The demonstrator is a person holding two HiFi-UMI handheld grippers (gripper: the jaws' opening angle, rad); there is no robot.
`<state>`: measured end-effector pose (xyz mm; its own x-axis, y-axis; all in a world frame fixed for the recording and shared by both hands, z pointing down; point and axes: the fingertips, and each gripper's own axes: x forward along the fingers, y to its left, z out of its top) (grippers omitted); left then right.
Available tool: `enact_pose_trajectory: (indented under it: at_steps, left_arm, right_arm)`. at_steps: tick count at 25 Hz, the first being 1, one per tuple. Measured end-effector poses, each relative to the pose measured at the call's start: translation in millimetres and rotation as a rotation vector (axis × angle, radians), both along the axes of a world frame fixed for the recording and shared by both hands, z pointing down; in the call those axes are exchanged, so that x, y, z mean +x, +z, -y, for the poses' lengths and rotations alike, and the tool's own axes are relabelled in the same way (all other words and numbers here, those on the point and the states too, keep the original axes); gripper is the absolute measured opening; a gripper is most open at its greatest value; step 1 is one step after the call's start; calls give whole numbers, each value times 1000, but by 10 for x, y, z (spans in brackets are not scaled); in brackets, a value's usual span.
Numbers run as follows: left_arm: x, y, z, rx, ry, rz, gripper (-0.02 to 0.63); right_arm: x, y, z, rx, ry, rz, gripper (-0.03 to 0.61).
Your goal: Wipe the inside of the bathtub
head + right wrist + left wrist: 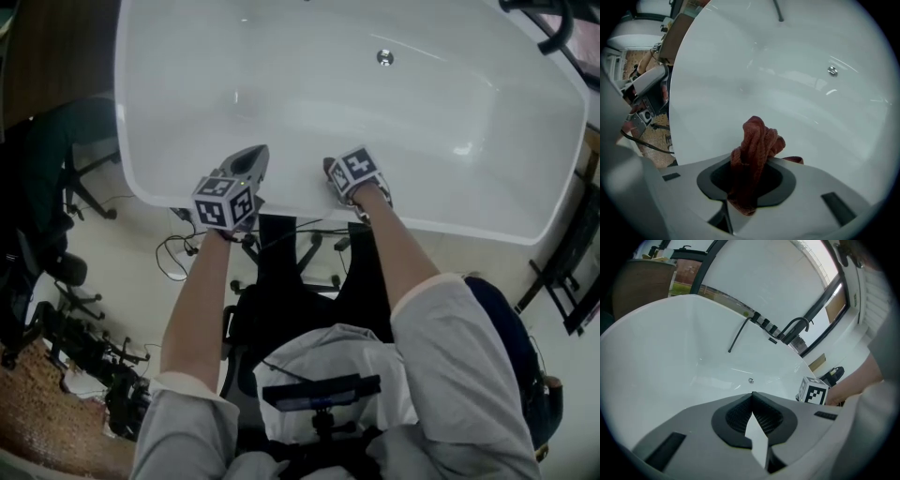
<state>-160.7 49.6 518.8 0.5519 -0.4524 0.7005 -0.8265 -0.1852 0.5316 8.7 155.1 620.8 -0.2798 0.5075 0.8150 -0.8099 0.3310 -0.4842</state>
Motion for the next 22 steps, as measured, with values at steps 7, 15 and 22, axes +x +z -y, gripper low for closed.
enact_pose_trajectory:
  at_steps: [7, 15, 22]
  left_arm:
    - [103, -165, 58, 34, 11, -21, 8]
    - [23, -286, -105, 35, 18, -3, 8]
    - [73, -435, -224, 61, -26, 24, 8]
  right_arm:
    - [-201, -189, -22, 52, 34, -9, 110]
    - [-968, -470, -27, 75, 94, 167, 110]
    - [-644, -537, -28, 99, 85, 178, 110]
